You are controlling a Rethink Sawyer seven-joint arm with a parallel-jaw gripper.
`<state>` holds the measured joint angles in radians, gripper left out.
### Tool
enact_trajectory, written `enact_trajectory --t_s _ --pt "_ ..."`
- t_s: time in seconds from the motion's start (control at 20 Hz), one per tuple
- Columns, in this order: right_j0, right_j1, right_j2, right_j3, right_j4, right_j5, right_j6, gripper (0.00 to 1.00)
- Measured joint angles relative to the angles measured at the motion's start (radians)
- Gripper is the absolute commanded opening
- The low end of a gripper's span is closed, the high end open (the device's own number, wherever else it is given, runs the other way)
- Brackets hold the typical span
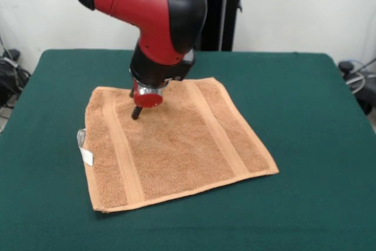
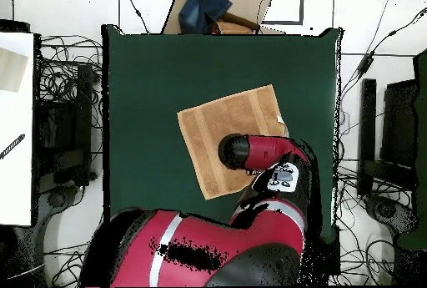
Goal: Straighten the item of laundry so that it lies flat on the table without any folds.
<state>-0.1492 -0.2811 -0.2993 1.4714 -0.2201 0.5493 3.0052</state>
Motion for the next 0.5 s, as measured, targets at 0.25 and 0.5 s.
enact_trajectory --t_s 0.25,0.5 --pt "-0.022 -0.003 0.000 0.000 0.000 -0.010 0.000 1.00" --pt "-0.043 -0.009 0.000 0.000 0.000 -0.010 0.000 1.00"
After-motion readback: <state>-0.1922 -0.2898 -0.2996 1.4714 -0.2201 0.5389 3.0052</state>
